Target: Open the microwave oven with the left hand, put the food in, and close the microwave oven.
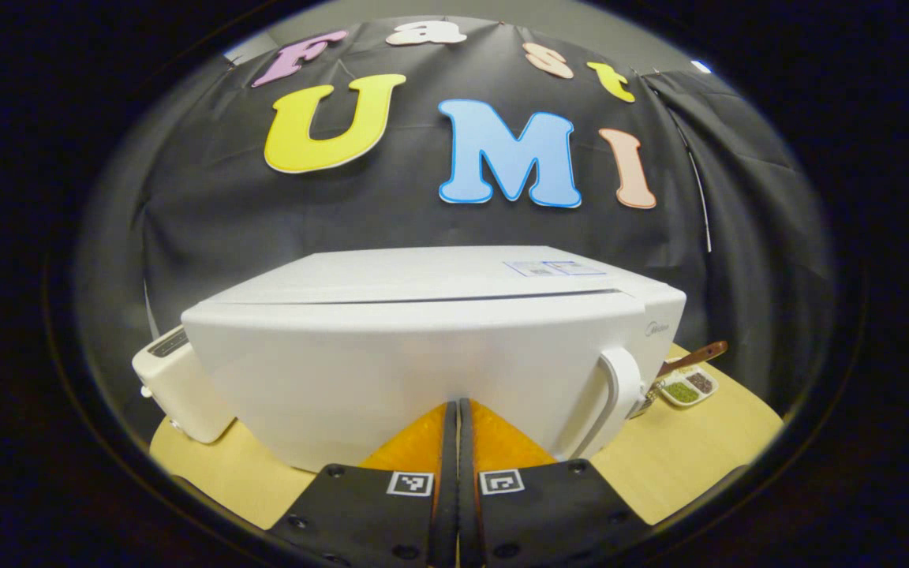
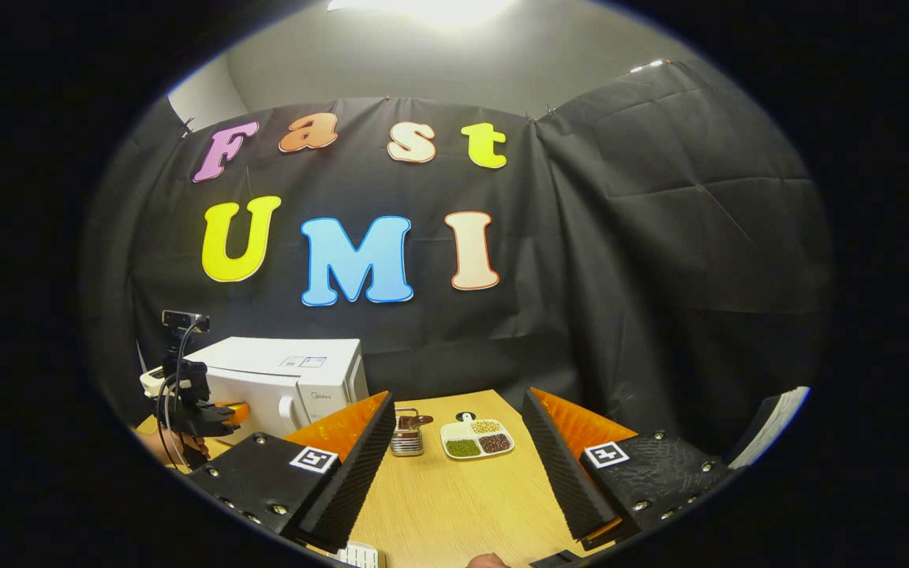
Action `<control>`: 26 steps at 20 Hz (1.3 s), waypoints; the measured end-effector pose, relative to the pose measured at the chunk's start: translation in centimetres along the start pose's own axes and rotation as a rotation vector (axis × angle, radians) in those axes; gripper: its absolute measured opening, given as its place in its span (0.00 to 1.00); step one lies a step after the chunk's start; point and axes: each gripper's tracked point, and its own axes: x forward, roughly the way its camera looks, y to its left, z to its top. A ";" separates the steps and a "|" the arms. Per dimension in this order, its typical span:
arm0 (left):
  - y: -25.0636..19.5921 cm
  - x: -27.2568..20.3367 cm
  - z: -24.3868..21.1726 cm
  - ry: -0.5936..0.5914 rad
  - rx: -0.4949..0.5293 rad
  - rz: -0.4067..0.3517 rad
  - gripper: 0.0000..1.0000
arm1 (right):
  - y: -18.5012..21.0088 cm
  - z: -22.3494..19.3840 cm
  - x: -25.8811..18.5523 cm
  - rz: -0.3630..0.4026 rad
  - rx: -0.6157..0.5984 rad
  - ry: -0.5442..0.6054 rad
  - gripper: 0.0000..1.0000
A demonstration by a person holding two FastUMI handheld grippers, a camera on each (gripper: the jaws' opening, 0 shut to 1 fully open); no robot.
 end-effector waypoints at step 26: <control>-5.6 -29.8 8.8 -0.269 -0.021 0.215 0.08 | -1.8 1.5 -2.6 0.392 0.026 -0.086 0.98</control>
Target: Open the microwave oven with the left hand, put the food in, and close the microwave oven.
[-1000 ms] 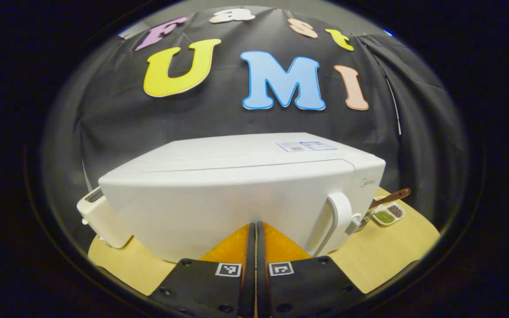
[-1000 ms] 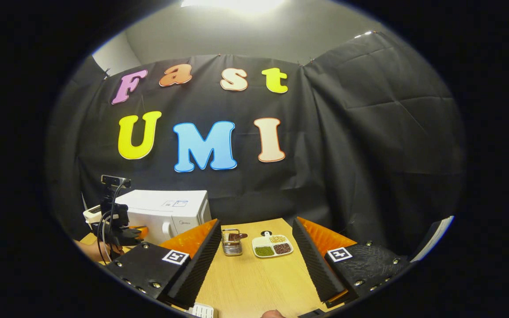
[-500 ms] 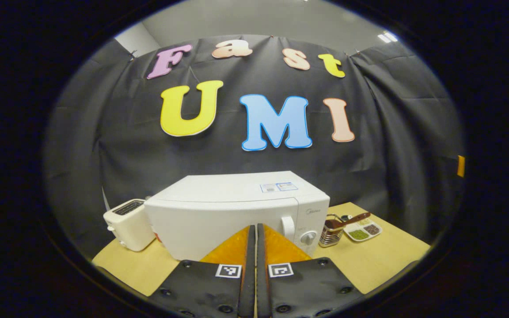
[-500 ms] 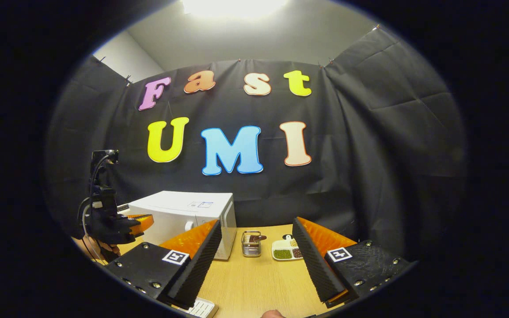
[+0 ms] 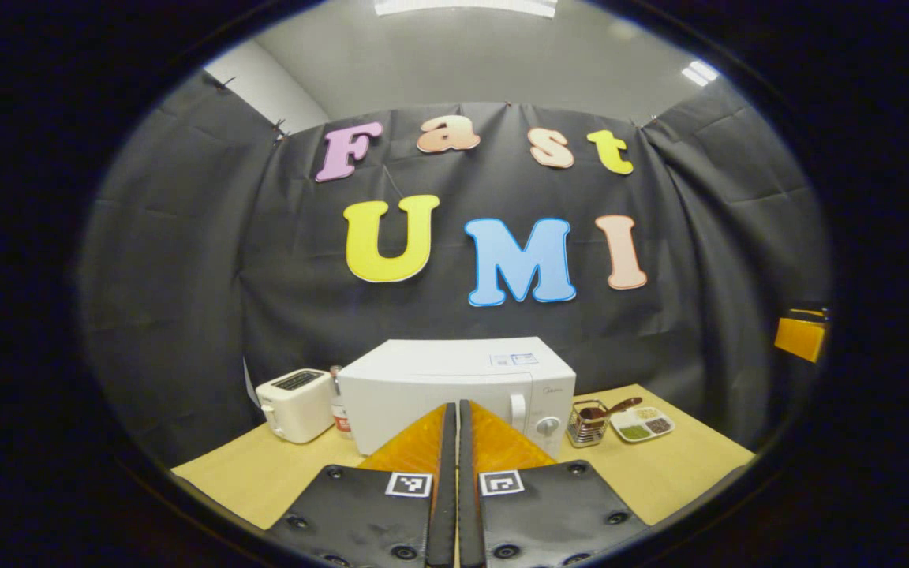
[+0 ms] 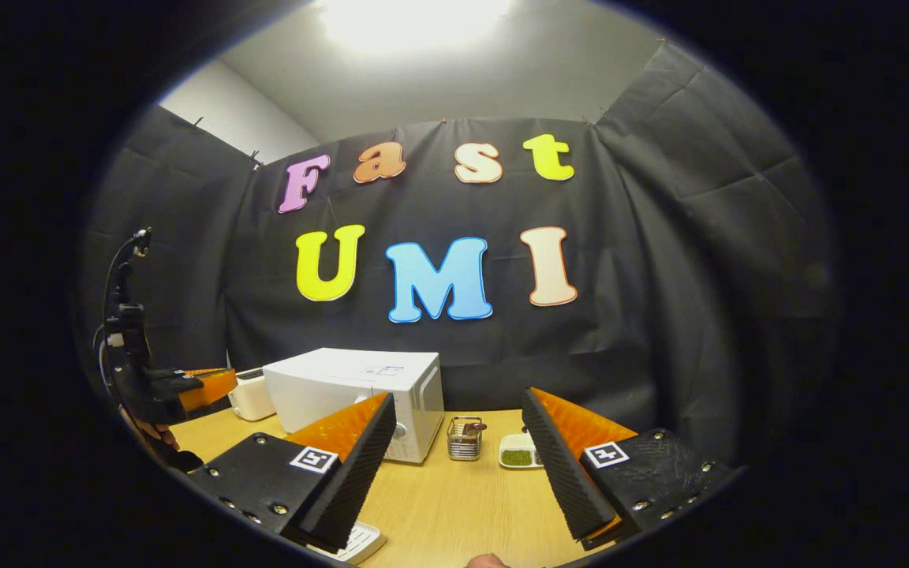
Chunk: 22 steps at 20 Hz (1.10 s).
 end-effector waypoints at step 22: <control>5.6 -8.3 4.7 -0.151 0.013 0.025 0.98 | 5.0 1.9 -3.0 -0.046 -0.070 -0.078 0.98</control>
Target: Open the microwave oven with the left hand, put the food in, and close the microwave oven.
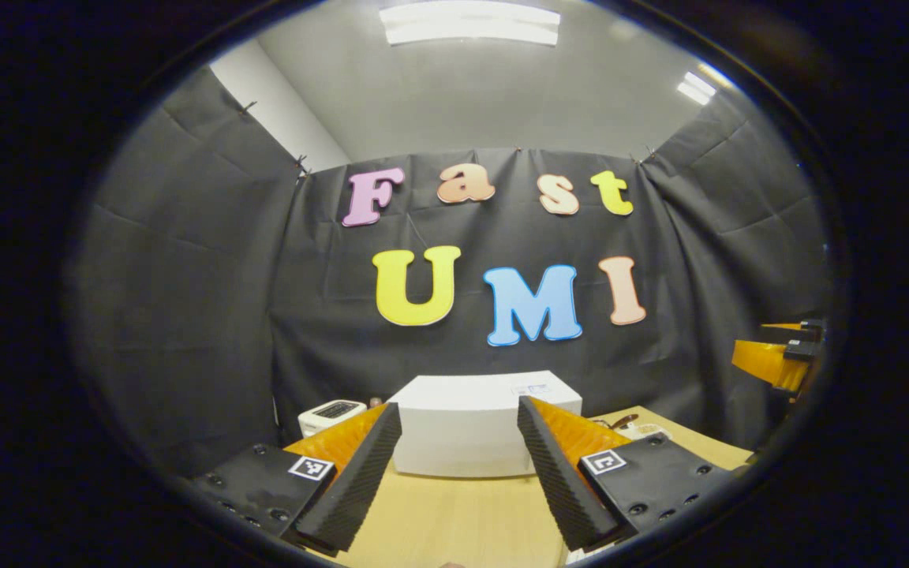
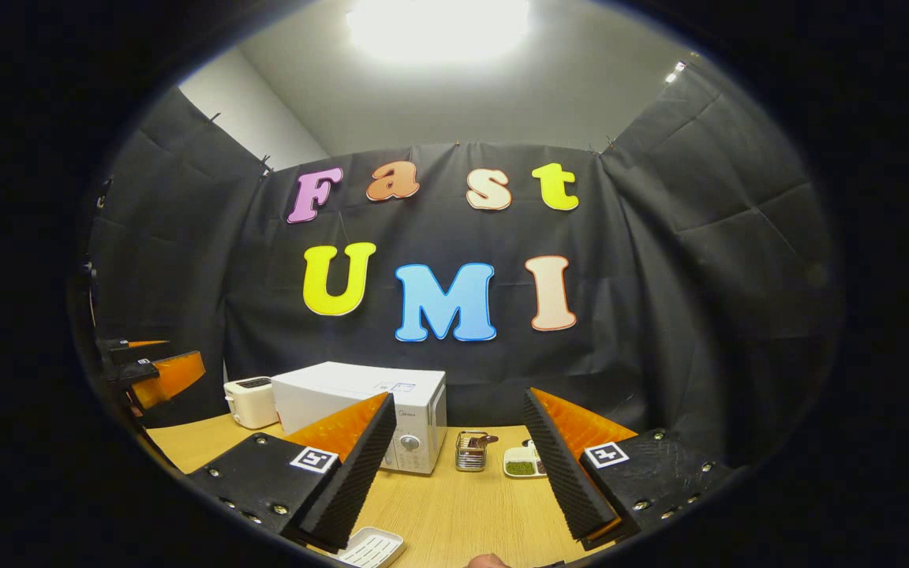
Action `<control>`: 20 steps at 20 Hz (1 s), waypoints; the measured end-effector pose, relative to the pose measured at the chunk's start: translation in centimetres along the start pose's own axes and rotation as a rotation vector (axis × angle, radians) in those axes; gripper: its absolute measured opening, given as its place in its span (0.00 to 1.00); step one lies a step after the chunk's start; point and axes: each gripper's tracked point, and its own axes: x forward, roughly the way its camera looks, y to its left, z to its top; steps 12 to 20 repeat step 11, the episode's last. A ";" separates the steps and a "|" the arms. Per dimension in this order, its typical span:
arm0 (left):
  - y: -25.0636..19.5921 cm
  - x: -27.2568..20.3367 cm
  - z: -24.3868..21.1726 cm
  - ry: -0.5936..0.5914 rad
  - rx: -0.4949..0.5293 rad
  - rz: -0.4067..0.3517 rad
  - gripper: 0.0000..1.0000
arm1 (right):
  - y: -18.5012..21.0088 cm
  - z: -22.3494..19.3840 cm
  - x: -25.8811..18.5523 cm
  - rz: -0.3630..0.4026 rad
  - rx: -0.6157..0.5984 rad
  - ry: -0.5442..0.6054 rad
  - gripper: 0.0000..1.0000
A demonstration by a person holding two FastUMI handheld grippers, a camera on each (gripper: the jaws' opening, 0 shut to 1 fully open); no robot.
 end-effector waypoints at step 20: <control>1.6 0.1 -0.4 -0.001 0.016 0.014 1.00 | 1.0 0.0 -0.8 -0.021 -0.003 0.008 0.98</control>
